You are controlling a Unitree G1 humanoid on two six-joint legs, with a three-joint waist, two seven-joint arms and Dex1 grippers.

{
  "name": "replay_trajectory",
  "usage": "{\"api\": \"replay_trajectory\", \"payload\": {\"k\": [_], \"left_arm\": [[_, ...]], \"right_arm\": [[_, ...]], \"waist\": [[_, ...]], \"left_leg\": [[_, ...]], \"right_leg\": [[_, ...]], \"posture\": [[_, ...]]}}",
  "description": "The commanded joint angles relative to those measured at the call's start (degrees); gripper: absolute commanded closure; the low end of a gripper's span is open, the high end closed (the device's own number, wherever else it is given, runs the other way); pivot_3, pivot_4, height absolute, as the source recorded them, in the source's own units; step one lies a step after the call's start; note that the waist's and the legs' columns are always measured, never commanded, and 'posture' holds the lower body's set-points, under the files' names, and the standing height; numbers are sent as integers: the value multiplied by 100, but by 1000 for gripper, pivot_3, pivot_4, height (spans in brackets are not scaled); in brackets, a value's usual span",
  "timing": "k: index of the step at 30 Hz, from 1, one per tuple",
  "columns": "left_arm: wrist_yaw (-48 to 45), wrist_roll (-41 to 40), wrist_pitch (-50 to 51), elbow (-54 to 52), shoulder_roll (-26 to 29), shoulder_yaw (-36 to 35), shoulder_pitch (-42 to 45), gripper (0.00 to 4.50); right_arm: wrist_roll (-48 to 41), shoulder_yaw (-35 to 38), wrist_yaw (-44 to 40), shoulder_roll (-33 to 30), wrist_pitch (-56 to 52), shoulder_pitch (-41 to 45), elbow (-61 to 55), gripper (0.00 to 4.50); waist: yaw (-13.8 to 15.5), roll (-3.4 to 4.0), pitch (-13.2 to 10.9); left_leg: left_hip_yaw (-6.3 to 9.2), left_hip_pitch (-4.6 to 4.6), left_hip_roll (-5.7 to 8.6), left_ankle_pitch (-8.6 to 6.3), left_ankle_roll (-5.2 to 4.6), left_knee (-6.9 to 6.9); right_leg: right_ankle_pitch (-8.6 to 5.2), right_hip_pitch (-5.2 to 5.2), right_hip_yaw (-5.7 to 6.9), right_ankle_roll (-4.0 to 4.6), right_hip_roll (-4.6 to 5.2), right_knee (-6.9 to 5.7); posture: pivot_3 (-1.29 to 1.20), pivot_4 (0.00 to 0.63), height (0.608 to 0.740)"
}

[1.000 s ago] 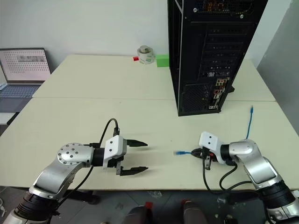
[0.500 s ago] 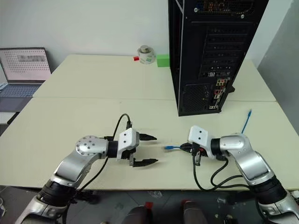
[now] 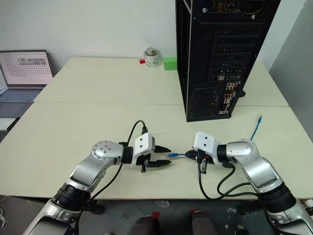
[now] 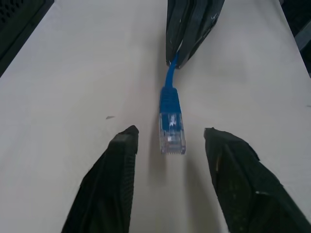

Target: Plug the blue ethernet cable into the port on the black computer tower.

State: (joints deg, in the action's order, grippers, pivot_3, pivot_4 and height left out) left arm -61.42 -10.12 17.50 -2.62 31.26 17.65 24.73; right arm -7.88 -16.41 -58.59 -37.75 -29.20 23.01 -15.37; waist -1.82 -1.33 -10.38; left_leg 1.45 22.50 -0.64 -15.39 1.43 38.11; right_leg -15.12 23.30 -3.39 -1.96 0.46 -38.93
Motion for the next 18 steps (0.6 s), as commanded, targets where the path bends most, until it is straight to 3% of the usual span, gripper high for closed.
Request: {"api": "replay_trajectory", "payload": {"k": [1,5,9,13,18], "left_arm": [[-14,9,-9,-66,-8,-37,107,3253],[-14,37,-50,-38,-8,-28,111,4185],[-24,77,-204,-15,5,-35,58,4218],[-251,102,-775,-87,122,-23,-129,4219],[-292,42,-1725,-80,94,-218,-390,4219]], "right_arm": [[-10,24,21,-18,68,81,-172,4500],[35,-15,19,-35,136,99,-156,4500],[75,-71,-42,-57,251,103,-117,4500],[97,-96,-230,-166,461,81,-77,3608],[-571,493,-681,-650,19,-119,-451,2357]], "waist": [[1,0,0],[2,0,0],[2,0,0],[2,0,0],[13,0,0]], "left_leg": [[0,0,0,0,0,0],[0,1,1,0,0,0],[1,0,1,0,0,0],[0,0,1,0,0,0],[-1,0,2,0,0,0]], "right_leg": [[0,0,0,0,0,0],[0,0,0,0,1,0],[0,0,1,0,1,0],[0,0,0,0,1,0],[0,0,0,0,6,0]], "posture": [[0,150,740],[0,150,740],[0,150,740],[0,150,740],[0,150,740]]}}
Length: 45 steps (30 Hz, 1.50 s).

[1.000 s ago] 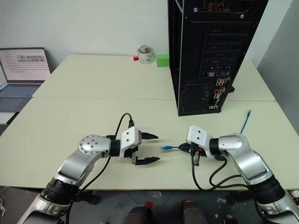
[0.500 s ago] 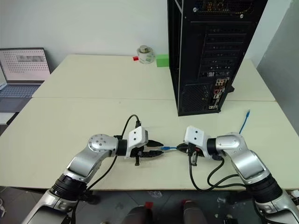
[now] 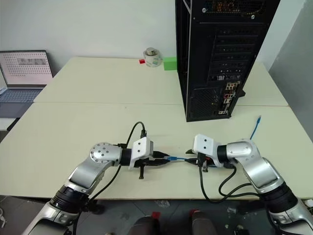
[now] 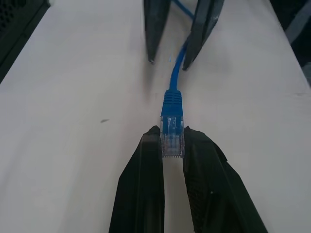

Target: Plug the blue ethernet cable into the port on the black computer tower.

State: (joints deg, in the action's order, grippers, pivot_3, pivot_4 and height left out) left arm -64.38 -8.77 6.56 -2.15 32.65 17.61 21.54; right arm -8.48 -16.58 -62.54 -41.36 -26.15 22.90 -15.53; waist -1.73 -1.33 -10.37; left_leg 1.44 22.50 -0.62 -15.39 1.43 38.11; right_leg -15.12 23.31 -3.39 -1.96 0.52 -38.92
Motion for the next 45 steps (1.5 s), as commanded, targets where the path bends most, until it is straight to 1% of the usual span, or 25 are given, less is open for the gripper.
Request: {"api": "replay_trajectory", "payload": {"k": [1,3,5,9,14,16,22,32,33,35,43,45], "left_arm": [[89,-58,-969,-93,-97,-270,-91,4219],[283,219,-1849,77,-127,-299,-82,4219],[550,553,-2794,361,-164,-331,-30,4219],[1011,822,-4359,905,-308,-427,-18,4219],[1685,1519,-5826,1504,-313,-470,44,4219],[2006,1793,-6152,1650,-331,-522,115,4219],[2651,2275,-6525,1879,-296,-564,195,4219],[3360,2638,-6609,1748,-286,-529,136,4219],[3400,2663,-6614,1735,-274,-510,126,4219],[3461,2705,-6628,1718,-250,-470,103,4219],[3636,2778,-6685,1602,-181,-424,-55,4219],[3658,2788,-6696,1594,-161,-416,-77,4219]], "right_arm": [[-787,687,-335,-353,-533,-192,-560,2128],[-1324,1014,-346,-392,-1036,-343,-771,1727],[-1811,1260,-288,-362,-1506,-458,-943,1178],[-2619,1602,189,47,-2303,-404,-1046,1167],[-2966,1625,708,512,-2723,-163,-902,1167],[-3044,1597,840,644,-2791,-90,-829,1167],[-3336,1517,1070,933,-3021,34,-715,1167],[-3502,1384,1396,1379,-3132,130,-531,1167],[-3528,1393,1424,1411,-3146,138,-512,1534],[-3563,1400,1468,1454,-3159,159,-478,1924],[-3699,1509,1530,1500,-3259,210,-357,4115],[-3753,1533,1528,1487,-3293,226,-328,4452]], "waist": [[10,0,0],[23,-1,0],[25,0,0],[3,0,0],[8,0,0],[9,0,1],[10,0,1],[6,1,1],[6,1,1],[6,1,1],[5,1,1],[5,1,1]], "left_leg": [[0,1,2,0,0,0],[5,7,3,0,0,2],[6,6,2,0,0,3],[3,3,1,0,0,2],[4,3,1,0,0,0],[4,6,4,0,0,2],[9,9,5,0,0,1],[14,9,3,0,0,1],[16,10,3,0,0,1],[17,11,4,0,0,1],[20,12,4,0,0,1],[20,12,3,0,0,1]], "right_leg": [[0,0,1,0,2,2],[0,0,6,0,6,2],[0,0,5,0,8,3],[1,-1,3,1,8,1],[1,-1,4,1,6,0],[2,-1,7,0,8,1],[2,-1,16,0,9,1],[2,-1,22,0,10,-1],[2,-1,26,0,10,-1],[2,-1,27,0,11,0],[2,-1,31,0,12,0],[2,-1,32,0,12,0]], "posture": [[0,150,740],[0,150,740],[0,150,740],[0,150,740],[0,150,740],[0,150,740],[0,150,740],[0,150,740],[0,150,740],[0,150,740],[0,150,740],[0,150,740]]}}
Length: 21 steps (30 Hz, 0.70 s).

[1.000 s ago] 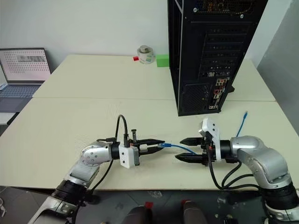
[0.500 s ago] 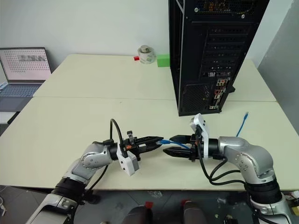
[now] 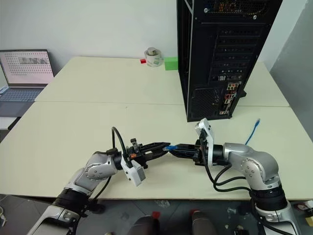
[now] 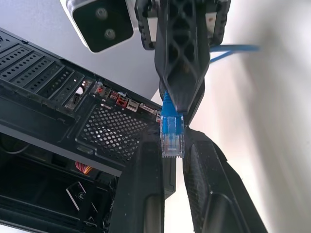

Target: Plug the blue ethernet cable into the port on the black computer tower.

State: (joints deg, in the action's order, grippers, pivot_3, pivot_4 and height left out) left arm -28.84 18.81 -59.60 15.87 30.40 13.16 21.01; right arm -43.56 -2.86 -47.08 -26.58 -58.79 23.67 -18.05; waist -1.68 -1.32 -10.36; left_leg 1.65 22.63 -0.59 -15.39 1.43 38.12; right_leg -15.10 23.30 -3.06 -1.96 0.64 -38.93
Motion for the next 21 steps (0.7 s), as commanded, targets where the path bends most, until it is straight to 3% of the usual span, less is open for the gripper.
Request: {"api": "replay_trajectory", "payload": {"k": [1,9,11,16,21], "left_arm": [[116,35,-89,-211,76,33,-35,4219],[162,32,-141,-195,129,88,-62,4219],[107,-82,-61,-184,135,133,-43,3517],[-233,-517,263,-182,266,324,-62,2660],[-594,-1010,991,-491,483,228,-234,1517]], "right_arm": [[-270,167,-18,-1,-45,154,-68,4484],[-295,108,-115,-118,-123,249,14,4485],[-289,91,-155,-158,-151,280,37,4485],[-286,90,-214,-260,-152,275,30,4485],[-164,590,81,-477,112,-91,-293,4485]], "waist": [[0,0,0],[0,0,0],[0,0,0],[-1,0,0],[0,0,0]], "left_leg": [[0,0,0,0,0,0],[2,1,1,0,0,0],[3,2,1,0,0,0],[11,7,1,0,0,0],[26,13,2,0,0,0]], "right_leg": [[0,0,0,0,0,0],[0,0,4,0,1,0],[0,0,5,0,1,1],[0,0,15,0,3,2],[0,0,31,0,3,3]], "posture": [[0,150,740],[0,150,740],[0,150,740],[0,150,740],[0,150,740]]}}
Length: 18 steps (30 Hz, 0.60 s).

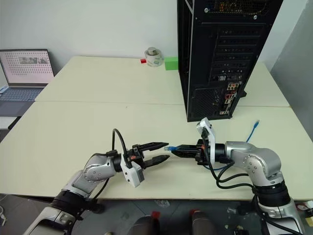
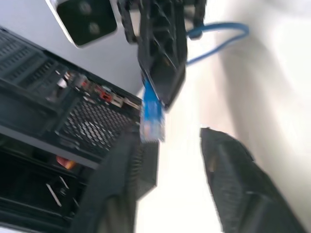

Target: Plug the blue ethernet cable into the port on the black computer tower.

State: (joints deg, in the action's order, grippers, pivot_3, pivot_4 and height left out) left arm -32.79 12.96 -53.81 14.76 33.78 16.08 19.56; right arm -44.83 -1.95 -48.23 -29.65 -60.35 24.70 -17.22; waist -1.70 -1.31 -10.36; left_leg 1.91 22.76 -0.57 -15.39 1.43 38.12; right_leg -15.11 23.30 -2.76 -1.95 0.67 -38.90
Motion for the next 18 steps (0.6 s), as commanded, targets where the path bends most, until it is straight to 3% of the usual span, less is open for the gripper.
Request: {"api": "replay_trajectory", "payload": {"k": [1,10,18], "left_arm": [[-275,-614,716,-522,139,-94,-126,1338],[-648,-2501,4771,-2439,-495,-100,43,1325],[-355,-2545,6657,-3032,-1023,-113,478,1325]], "right_arm": [[46,668,369,-169,393,-290,-452,4485],[1696,1357,2637,312,1863,-1107,-1122,4485],[3060,790,4410,1371,2462,-975,-1287,4485]], "waist": [[2,0,0],[5,0,0],[-31,4,2]], "left_leg": [[4,3,0,0,0,0],[22,12,12,1,1,3],[23,5,1,2,3,0]], "right_leg": [[0,0,4,0,1,2],[-1,-1,21,-2,13,2],[-3,-1,14,2,-8,-3]], "posture": [[0,150,740],[0,150,740],[0,150,740]]}}
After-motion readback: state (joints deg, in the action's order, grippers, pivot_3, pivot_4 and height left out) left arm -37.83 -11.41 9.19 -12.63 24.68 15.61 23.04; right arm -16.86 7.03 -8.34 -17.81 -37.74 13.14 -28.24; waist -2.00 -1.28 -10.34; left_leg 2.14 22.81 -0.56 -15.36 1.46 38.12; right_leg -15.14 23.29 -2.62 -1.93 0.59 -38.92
